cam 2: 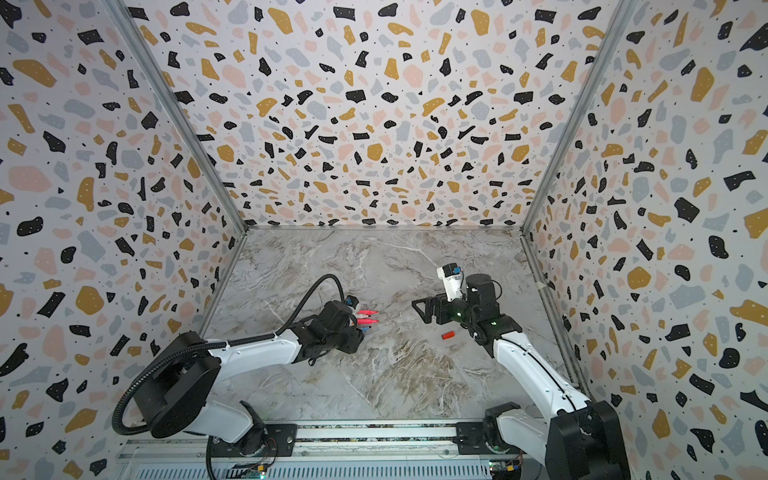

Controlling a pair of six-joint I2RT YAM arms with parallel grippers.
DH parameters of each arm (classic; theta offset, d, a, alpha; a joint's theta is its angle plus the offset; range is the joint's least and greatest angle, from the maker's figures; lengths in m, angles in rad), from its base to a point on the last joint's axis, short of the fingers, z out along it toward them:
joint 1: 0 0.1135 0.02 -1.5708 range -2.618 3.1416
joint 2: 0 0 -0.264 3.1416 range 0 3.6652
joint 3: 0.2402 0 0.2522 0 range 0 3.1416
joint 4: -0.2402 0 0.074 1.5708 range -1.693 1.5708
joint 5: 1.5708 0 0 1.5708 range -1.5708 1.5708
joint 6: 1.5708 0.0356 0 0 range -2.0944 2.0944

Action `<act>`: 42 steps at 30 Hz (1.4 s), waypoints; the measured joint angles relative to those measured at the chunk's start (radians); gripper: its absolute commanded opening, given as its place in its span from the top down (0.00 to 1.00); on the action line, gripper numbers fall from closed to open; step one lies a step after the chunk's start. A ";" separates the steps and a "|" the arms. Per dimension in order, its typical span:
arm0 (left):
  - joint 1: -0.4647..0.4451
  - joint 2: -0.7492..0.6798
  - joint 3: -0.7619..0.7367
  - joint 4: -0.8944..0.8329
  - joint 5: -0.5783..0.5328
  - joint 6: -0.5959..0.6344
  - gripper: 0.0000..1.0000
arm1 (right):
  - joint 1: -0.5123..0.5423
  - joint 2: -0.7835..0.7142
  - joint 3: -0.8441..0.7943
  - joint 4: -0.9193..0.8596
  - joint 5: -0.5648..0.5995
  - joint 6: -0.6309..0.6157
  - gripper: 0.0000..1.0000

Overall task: Insert the pens into the pen caps
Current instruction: 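Lower the left gripper onto the blue marker and close on it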

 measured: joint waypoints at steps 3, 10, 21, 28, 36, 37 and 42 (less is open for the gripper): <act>0.000 0.007 0.005 -0.001 0.000 0.006 0.41 | 0.000 0.000 0.000 0.006 -0.003 0.000 0.01; 0.000 0.013 0.018 0.000 -0.010 0.013 0.42 | 0.000 0.000 0.000 0.014 -0.009 0.000 0.01; 0.000 0.056 0.029 0.003 -0.027 0.034 0.43 | 0.000 -0.002 0.000 0.021 -0.010 0.000 0.01; 0.000 0.082 0.050 0.000 -0.036 0.048 0.46 | 0.000 -0.009 -0.002 0.021 -0.011 0.001 0.01; 0.000 0.096 0.053 -0.001 -0.032 0.062 0.49 | 0.000 -0.026 -0.005 0.023 -0.011 0.006 0.02; 0.000 0.096 0.053 -0.001 -0.030 0.062 0.49 | 0.000 -0.027 -0.006 0.024 -0.011 0.007 0.02; -0.003 0.097 0.053 -0.004 -0.014 0.062 0.51 | 0.000 -0.034 -0.008 0.028 -0.010 0.008 0.02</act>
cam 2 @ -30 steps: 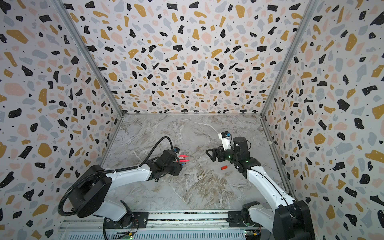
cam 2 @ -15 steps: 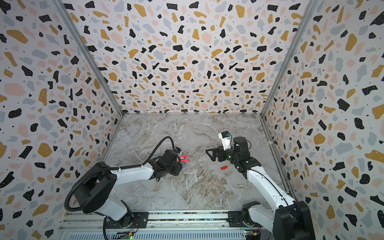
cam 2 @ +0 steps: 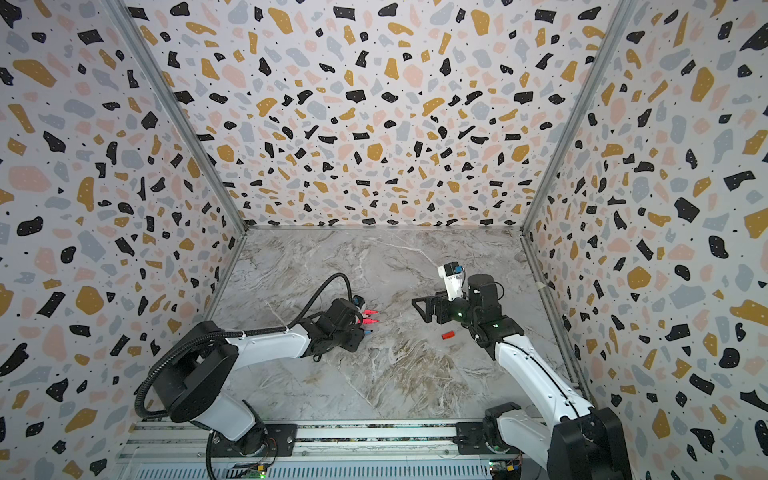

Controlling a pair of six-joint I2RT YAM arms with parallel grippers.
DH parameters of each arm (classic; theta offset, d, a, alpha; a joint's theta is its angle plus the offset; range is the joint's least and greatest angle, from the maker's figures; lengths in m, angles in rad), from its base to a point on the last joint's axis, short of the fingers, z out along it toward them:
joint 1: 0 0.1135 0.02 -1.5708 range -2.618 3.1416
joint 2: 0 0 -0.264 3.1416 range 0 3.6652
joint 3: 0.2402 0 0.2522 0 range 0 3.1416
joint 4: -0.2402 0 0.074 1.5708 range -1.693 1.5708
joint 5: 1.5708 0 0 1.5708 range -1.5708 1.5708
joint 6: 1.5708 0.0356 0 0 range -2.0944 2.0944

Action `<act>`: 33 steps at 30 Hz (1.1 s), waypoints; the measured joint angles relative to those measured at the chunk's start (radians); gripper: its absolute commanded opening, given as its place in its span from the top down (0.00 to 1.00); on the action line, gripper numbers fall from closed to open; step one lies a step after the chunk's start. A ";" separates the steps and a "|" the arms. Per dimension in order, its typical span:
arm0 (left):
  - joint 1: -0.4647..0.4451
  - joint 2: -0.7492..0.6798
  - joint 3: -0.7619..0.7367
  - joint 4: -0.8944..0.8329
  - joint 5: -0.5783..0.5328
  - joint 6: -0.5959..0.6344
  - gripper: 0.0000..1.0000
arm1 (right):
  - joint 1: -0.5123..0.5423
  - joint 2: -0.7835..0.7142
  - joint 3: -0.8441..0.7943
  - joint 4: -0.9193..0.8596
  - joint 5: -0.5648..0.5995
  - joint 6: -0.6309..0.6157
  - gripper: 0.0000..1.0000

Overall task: Insert the pens into the pen caps
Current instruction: 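Lower the left gripper onto the blue marker and close on it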

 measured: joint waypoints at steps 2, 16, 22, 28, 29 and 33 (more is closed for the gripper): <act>-0.008 0.000 0.000 -0.003 0.003 0.000 0.51 | 0.000 -0.004 0.000 0.000 0.002 0.000 0.02; -0.076 0.027 0.000 -0.004 0.004 0.000 0.60 | 0.000 -0.035 -0.008 0.000 0.016 0.000 0.02; -0.097 0.031 0.000 0.004 0.003 -0.001 0.63 | 0.000 -0.051 -0.011 0.000 0.026 0.002 0.02; -0.110 0.041 0.004 0.017 0.003 -0.001 0.69 | 0.000 -0.056 -0.011 0.000 0.030 0.003 0.02; -0.111 0.044 0.006 0.018 0.003 -0.002 0.70 | 0.000 -0.057 -0.011 0.000 0.031 0.003 0.02; -0.115 0.051 0.011 0.028 0.002 -0.001 0.76 | 0.000 -0.057 -0.011 0.000 0.036 0.004 0.00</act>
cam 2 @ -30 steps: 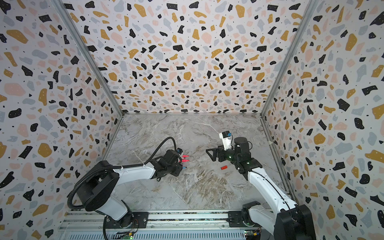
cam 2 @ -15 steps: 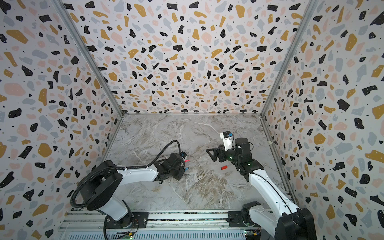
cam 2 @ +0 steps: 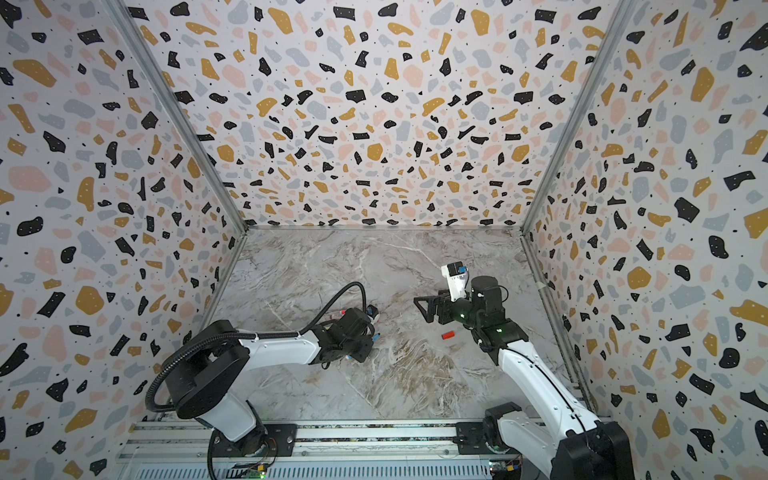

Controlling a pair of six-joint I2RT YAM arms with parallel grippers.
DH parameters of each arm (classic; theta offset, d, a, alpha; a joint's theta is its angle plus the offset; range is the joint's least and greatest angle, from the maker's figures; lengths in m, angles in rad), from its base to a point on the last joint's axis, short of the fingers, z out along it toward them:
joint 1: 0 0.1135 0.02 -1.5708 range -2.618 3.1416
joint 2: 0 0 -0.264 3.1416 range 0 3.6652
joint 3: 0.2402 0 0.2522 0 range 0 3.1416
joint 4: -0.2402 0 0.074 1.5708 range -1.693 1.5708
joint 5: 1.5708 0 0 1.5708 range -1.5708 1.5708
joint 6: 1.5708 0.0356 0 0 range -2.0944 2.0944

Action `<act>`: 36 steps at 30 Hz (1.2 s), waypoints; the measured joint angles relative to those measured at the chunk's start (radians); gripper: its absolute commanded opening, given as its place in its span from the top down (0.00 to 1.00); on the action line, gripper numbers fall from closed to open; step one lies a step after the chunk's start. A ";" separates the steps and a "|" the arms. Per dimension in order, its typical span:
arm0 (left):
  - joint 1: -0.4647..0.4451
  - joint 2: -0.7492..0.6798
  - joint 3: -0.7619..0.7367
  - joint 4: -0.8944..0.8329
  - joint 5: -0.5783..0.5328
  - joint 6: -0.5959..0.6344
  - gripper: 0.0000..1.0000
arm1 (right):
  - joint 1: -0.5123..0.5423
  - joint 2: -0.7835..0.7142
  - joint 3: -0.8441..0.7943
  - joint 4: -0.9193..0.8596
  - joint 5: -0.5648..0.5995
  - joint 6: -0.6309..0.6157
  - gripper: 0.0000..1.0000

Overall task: Insert the pens into the pen caps
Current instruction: 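Lower the left gripper onto the blue marker and close on it, then lift the blue marker with the left gripper and turn it upright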

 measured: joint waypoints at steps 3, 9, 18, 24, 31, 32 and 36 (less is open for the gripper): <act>0.000 -0.001 0.000 0.000 -0.002 0.000 0.80 | 0.000 0.000 0.000 -0.002 0.009 0.000 0.00; -0.001 -0.029 -0.023 0.005 0.049 0.000 0.80 | 0.000 -0.008 0.000 -0.020 0.017 0.000 0.00; -0.007 -0.270 -0.179 0.121 0.161 -0.018 0.80 | 0.000 -0.051 -0.050 0.004 -0.026 0.016 0.01; -0.007 -0.381 -0.229 0.249 0.188 -0.062 0.80 | 0.009 -0.058 -0.207 0.101 -0.151 0.099 0.10; -0.007 -0.417 -0.243 0.323 0.193 -0.085 0.75 | 0.059 -0.058 -0.246 0.147 -0.198 0.136 0.11; -0.008 -0.412 -0.242 0.319 0.190 -0.085 0.74 | 0.059 -0.058 -0.246 0.150 -0.198 0.137 0.11; -0.007 -0.359 -0.210 0.228 0.160 -0.079 0.69 | 0.059 -0.058 -0.245 0.146 -0.187 0.139 0.10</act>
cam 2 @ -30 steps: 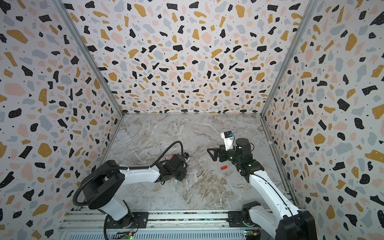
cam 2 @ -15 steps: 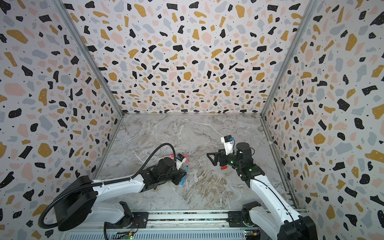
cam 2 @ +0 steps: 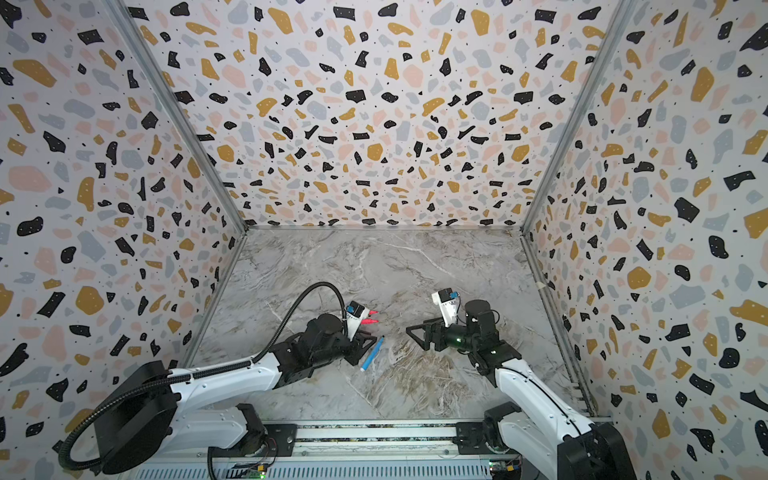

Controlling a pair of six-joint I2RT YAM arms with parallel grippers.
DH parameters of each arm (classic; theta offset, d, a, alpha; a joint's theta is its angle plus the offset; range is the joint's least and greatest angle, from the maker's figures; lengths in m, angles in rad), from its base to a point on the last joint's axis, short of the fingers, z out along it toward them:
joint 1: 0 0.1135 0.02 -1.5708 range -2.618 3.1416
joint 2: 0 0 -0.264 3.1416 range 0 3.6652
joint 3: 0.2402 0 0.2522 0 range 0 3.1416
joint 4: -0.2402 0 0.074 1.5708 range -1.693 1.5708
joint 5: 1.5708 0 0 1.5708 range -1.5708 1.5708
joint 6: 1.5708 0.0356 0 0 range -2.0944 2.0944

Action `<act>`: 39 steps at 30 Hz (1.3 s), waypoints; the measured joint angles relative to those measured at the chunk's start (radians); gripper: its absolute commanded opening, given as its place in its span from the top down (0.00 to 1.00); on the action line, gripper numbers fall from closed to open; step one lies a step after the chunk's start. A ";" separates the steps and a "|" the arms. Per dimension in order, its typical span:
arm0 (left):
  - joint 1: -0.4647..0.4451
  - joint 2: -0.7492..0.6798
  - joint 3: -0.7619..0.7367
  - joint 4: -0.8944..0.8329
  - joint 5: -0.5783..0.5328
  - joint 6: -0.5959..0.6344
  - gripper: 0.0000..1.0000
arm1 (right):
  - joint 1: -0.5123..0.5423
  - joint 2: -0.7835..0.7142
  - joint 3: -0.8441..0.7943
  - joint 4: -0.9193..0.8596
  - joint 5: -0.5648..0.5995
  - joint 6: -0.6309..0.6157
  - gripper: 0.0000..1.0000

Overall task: Insert the pens into the pen caps
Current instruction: 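Lift the blue marker with the left gripper and turn it upright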

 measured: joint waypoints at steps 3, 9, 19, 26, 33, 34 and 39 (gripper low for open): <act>0.000 0.022 0.010 -0.073 -0.025 -0.001 0.66 | 0.000 -0.001 0.005 -0.017 0.018 -0.001 0.10; -0.004 0.005 0.000 -0.150 -0.061 -0.013 0.65 | 0.000 -0.013 0.021 -0.034 0.048 -0.003 0.10; -0.073 0.149 0.029 -0.187 -0.128 -0.031 0.65 | 0.000 -0.015 0.021 -0.043 0.069 -0.003 0.10; -0.085 0.170 0.034 -0.191 -0.131 -0.041 0.64 | 0.001 -0.021 0.021 -0.044 0.073 -0.003 0.10; -0.110 0.216 0.085 -0.201 -0.139 -0.047 0.64 | 0.001 -0.021 0.021 -0.044 0.081 -0.003 0.10; -0.112 0.229 0.095 -0.209 -0.142 -0.046 0.64 | 0.001 -0.021 0.021 -0.044 0.083 -0.003 0.10; -0.123 0.275 0.140 -0.254 -0.175 -0.042 0.68 | 0.001 -0.021 0.029 -0.049 0.090 -0.003 0.10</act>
